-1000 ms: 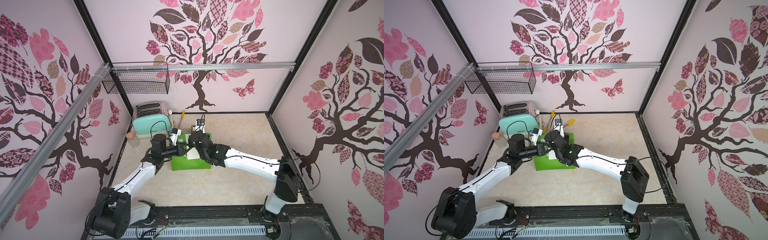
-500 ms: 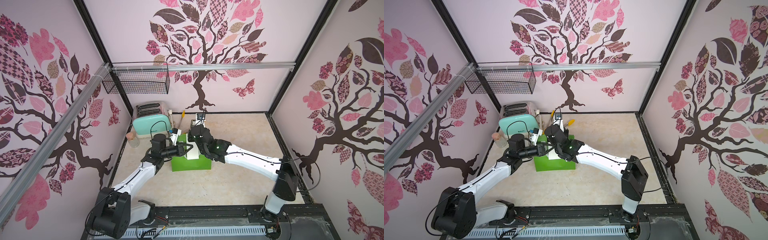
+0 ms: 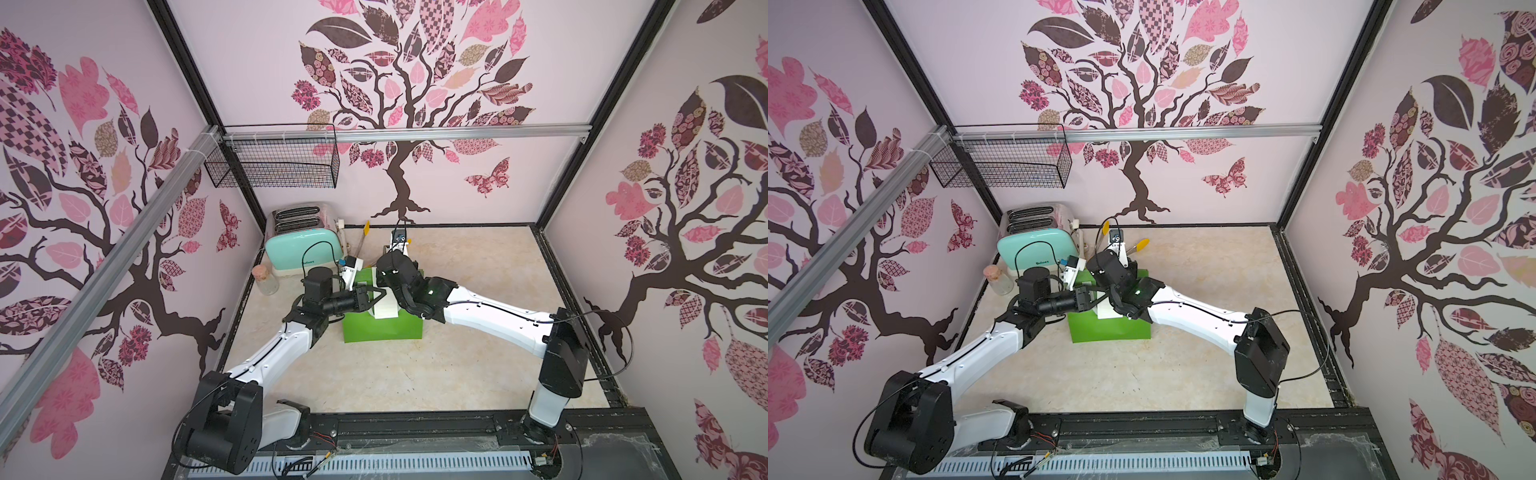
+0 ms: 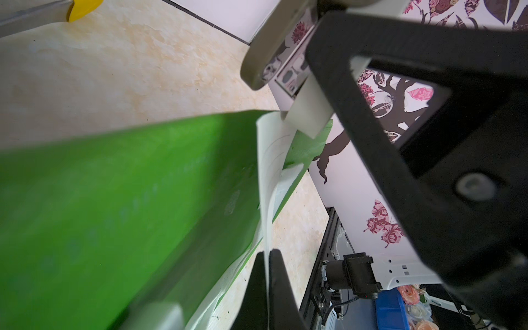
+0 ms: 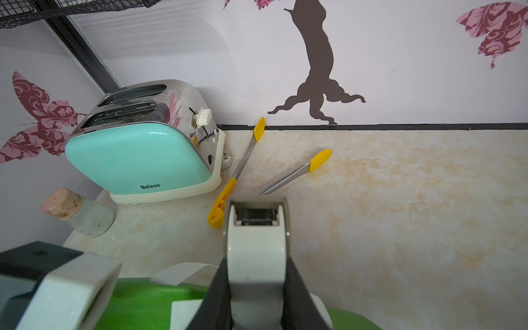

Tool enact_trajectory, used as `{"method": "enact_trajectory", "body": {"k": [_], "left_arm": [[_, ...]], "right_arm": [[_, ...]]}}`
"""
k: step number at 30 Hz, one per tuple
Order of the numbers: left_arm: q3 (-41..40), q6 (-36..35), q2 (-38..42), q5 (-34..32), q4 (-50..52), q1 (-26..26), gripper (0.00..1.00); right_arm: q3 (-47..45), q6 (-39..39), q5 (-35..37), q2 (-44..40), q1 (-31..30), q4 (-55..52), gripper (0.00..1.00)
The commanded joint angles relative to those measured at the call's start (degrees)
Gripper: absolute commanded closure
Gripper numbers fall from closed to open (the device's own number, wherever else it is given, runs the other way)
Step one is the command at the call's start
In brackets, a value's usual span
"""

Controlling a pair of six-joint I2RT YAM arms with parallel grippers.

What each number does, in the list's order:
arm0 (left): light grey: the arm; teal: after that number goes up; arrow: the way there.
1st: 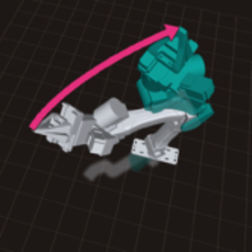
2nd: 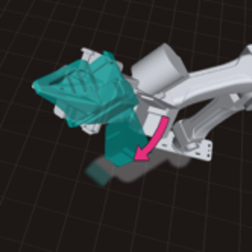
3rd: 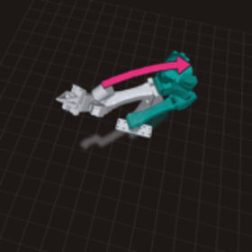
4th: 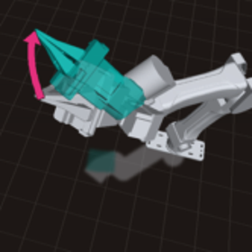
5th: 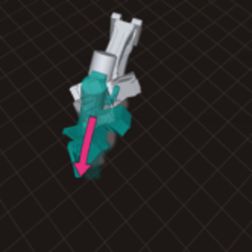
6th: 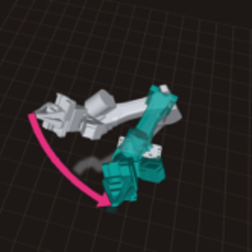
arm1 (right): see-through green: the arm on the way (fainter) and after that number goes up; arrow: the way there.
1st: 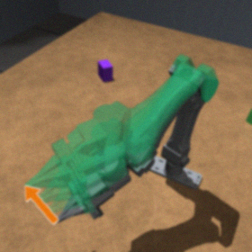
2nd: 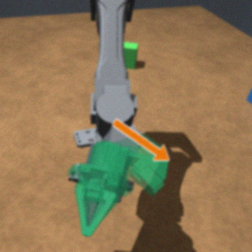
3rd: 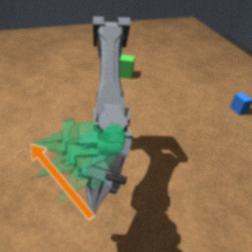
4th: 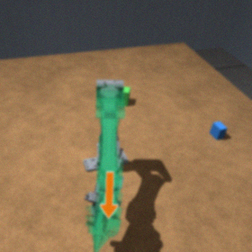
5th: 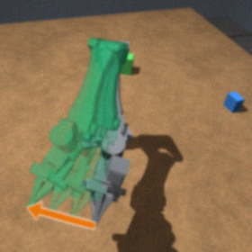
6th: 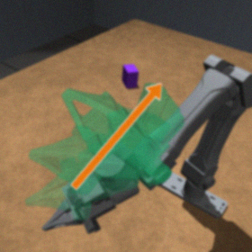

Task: Staple the receipts to the bags
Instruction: Place the stapler in the takeout bag.

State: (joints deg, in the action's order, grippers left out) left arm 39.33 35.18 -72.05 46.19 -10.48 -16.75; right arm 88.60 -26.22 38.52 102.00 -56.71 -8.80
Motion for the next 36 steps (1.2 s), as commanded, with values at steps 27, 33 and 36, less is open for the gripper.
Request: {"method": "enact_trajectory", "body": {"k": [27, 33, 36], "left_arm": [[2.8, -0.8, -2.0, -0.7, -0.2, 0.6, 1.0], [2.8, -0.8, -2.0, -0.5, -0.7, 0.6, 1.0], [2.8, -0.9, -2.0, -0.5, -0.7, 0.6, 1.0]], "right_arm": [[0.3, -2.5, 2.4, 2.2, -1.5, -2.1, 0.89], [0.8, -2.9, 3.8, 3.3, -1.9, -2.7, 0.89], [1.4, -2.9, 4.9, 3.7, -2.4, -3.2, 0.89]]}}
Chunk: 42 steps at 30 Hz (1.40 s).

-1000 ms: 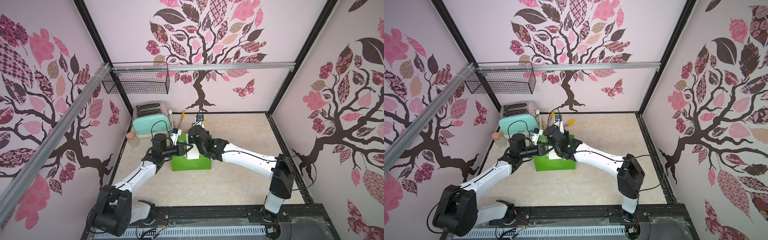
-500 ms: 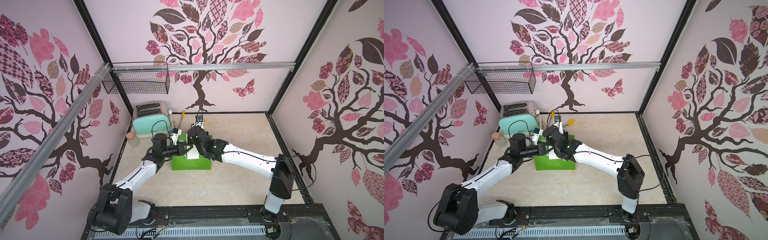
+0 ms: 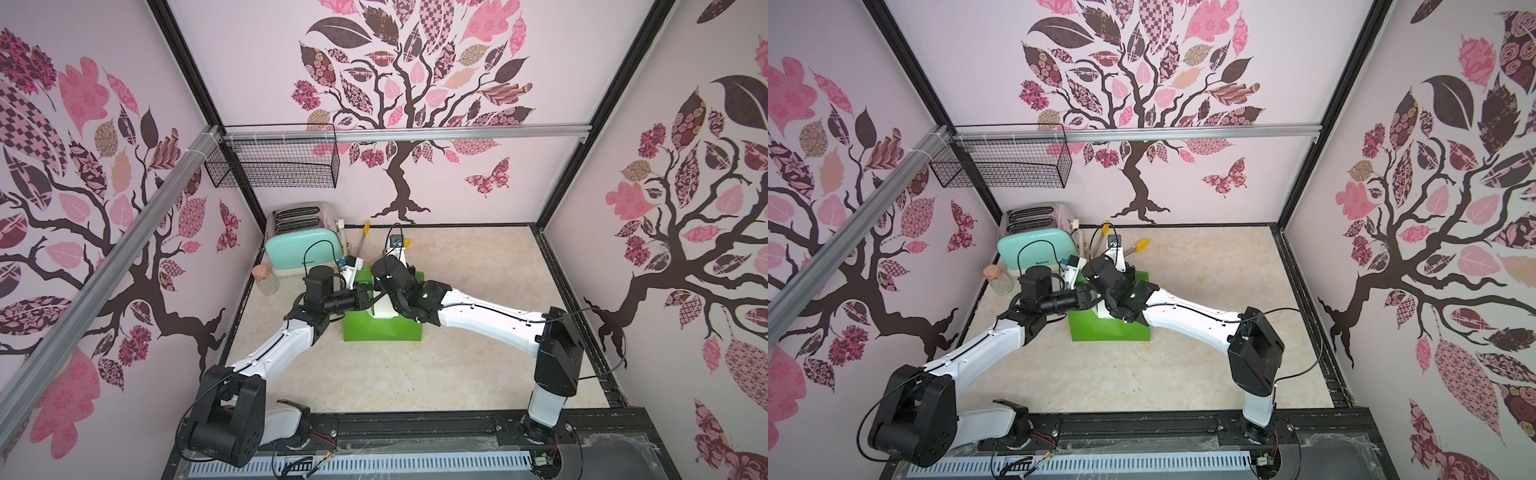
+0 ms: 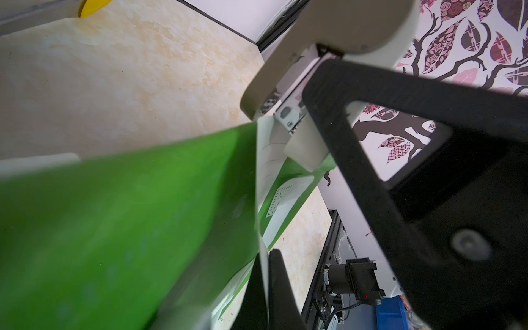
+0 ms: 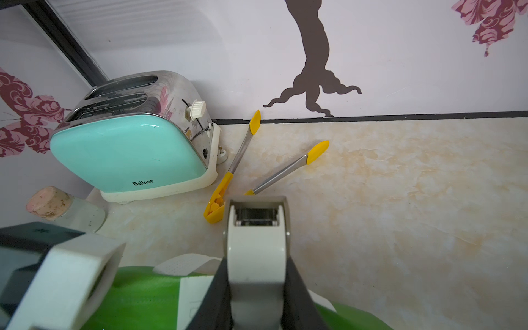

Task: Staple the receipts to the bags
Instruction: Place the stapler in the takeout bag.

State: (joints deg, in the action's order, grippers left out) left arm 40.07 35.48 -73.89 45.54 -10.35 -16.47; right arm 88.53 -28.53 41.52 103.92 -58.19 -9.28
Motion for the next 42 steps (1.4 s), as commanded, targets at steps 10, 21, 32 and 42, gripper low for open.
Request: {"method": "enact_trajectory", "body": {"k": [10, 21, 32, 42], "left_arm": [[2.2, -1.2, -1.0, 1.1, -1.5, 0.3, 1.0], [2.0, -0.8, -0.9, 1.2, -2.1, 0.4, 1.0], [2.0, -1.4, -1.3, 0.3, -3.0, 0.4, 1.0], [2.1, -1.8, -1.8, 0.1, -2.8, 0.4, 1.0]], "right_arm": [[2.4, -1.8, 1.3, 1.9, -1.6, -3.6, 0.89], [8.7, -6.4, 1.5, 5.0, -1.7, -12.4, 0.89], [6.9, -5.1, -1.1, 4.2, -1.7, -10.8, 0.87], [7.6, -5.1, -3.3, 3.9, -1.5, -13.3, 0.73]]}}
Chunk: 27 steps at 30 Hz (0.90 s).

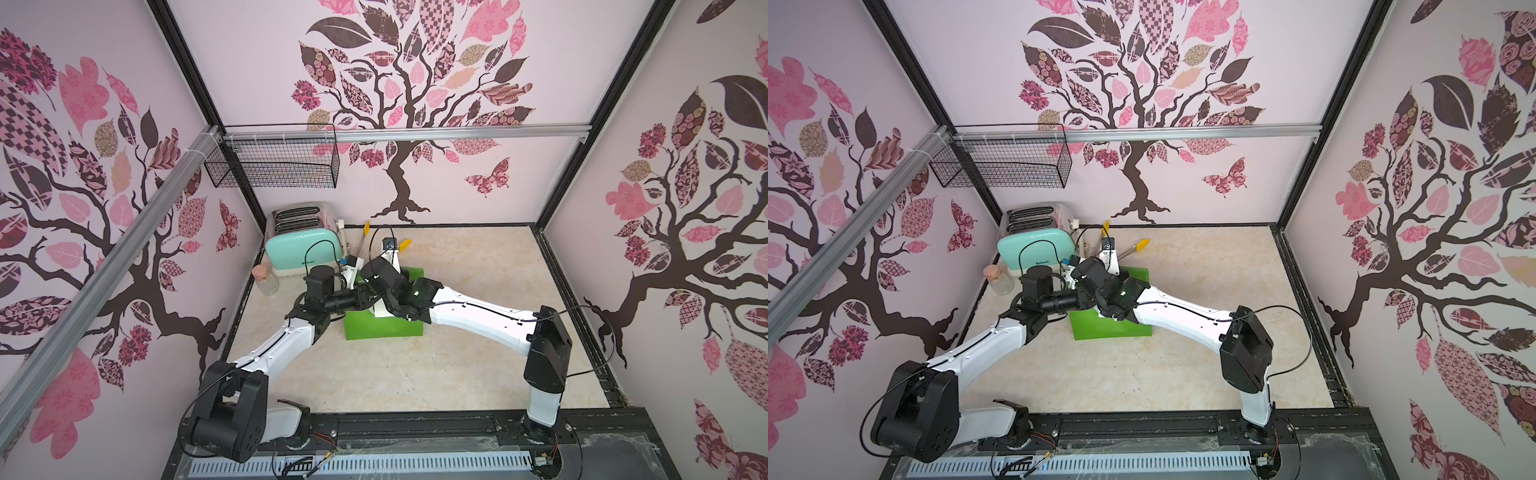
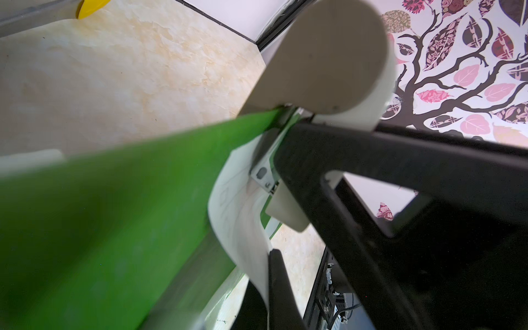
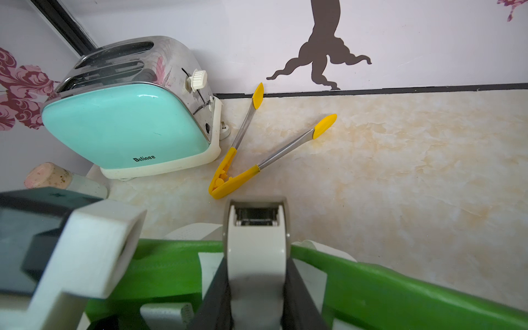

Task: Staple the receipts to the bags
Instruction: Place the stapler in the takeout bag.

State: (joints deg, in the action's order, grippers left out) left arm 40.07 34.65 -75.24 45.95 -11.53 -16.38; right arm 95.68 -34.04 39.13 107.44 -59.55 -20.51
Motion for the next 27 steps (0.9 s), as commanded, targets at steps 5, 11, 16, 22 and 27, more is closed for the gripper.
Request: {"method": "enact_trajectory", "body": {"k": [5, 11, 16, 22, 27], "left_arm": [[2.2, -1.2, -0.6, -0.4, -1.0, 0.3, 1.0], [2.3, -1.6, -0.8, -0.3, -0.8, 0.3, 1.0], [2.4, -1.8, -0.9, -0.3, -0.6, 0.3, 1.0], [2.6, -2.1, -0.9, -0.4, -0.2, 0.2, 1.0], [2.8, -2.2, -1.1, -0.5, -0.5, 0.3, 1.0]], "right_arm": [[0.5, 0.7, -1.4, -0.3, 0.0, -2.7, 0.57], [-1.1, 1.6, -3.4, -2.3, 0.0, -3.1, 0.43], [-4.6, 3.9, -8.8, -6.8, 1.2, -2.7, 0.29], [-10.7, 8.3, -22.4, -14.5, 6.3, -0.3, 0.18], [-9.2, 14.2, -27.8, -16.4, 8.3, -1.9, 0.15]]}}
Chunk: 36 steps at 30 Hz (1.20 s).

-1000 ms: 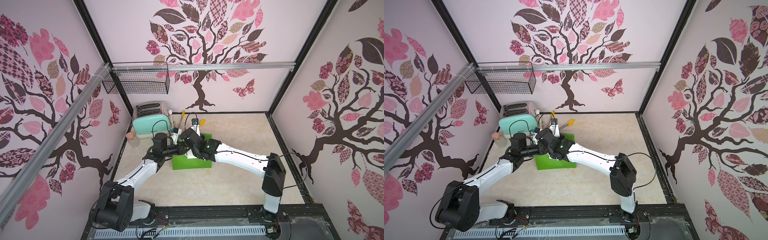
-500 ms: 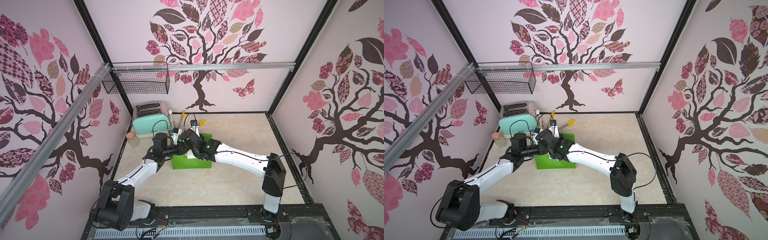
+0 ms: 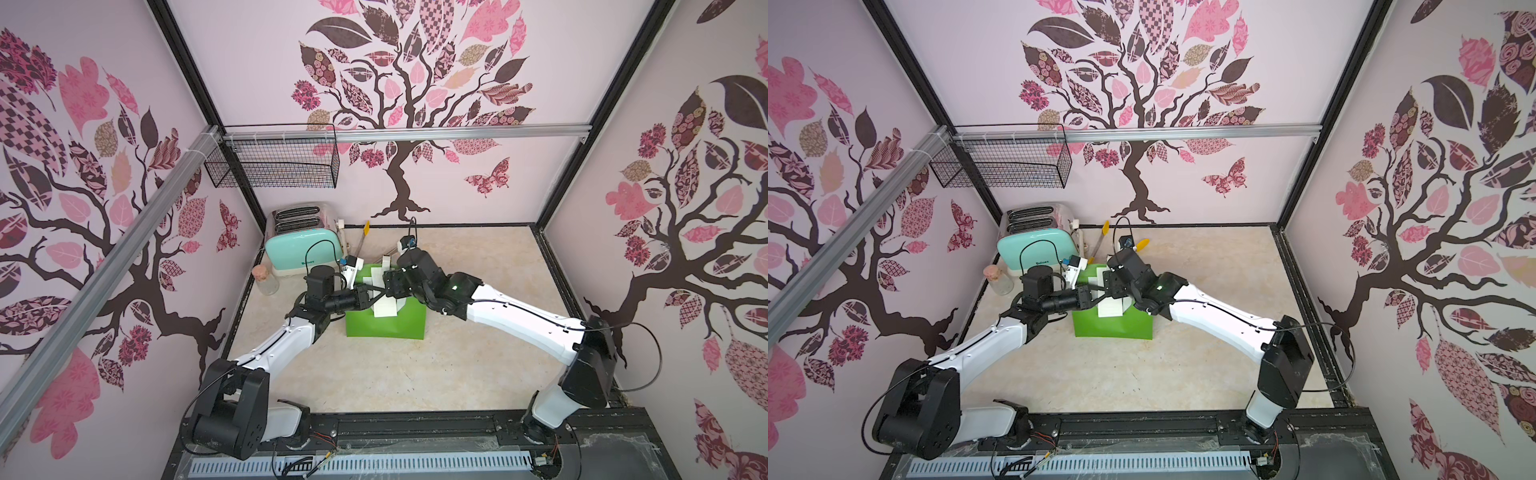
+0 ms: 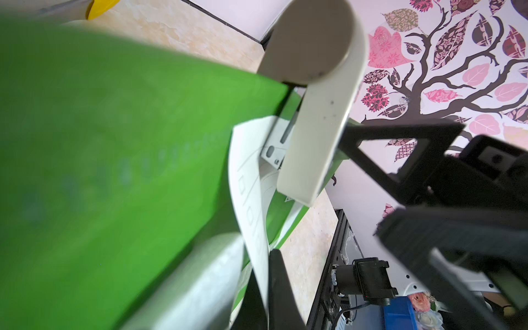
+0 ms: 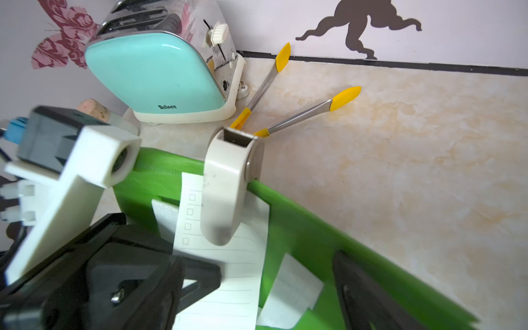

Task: Staple the receipts to the bags
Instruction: Staple the receipt to the takeout bag.

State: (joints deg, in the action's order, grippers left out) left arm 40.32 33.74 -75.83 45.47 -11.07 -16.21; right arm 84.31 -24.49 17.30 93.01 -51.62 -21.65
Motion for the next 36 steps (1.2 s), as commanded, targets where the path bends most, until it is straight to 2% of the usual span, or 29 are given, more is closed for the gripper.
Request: {"method": "enact_trajectory", "body": {"k": [1, 6, 12, 19, 25, 36], "left_arm": [[2.7, -1.3, -0.6, 0.2, -1.0, 0.1, 1.0], [2.8, -1.2, -0.9, 0.5, -1.1, 0.1, 1.0], [2.8, -1.7, -0.6, 0.6, -0.9, 0.1, 1.0], [2.7, -2.3, -0.4, 0.6, -0.7, 0.1, 1.0], [2.8, -2.2, -0.7, 0.7, -0.8, 0.1, 1.0], [2.9, -2.1, -0.7, 0.7, -0.8, 0.1, 1.0]], "right_arm": [[3.1, 5.8, -7.7, -1.7, 0.8, -1.2, 0.15], [8.0, 10.2, -12.0, 0.5, 1.9, -2.4, 0.14], [14.8, 17.1, -26.3, 5.4, 8.5, -5.2, 0.14], [17.5, 22.8, -40.0, 10.3, 14.3, -5.8, 0.12], [21.0, 28.8, -45.8, 15.1, 15.4, -7.8, 0.05], [28.1, 34.5, -59.2, 23.4, 20.3, -11.2, 0.03]]}}
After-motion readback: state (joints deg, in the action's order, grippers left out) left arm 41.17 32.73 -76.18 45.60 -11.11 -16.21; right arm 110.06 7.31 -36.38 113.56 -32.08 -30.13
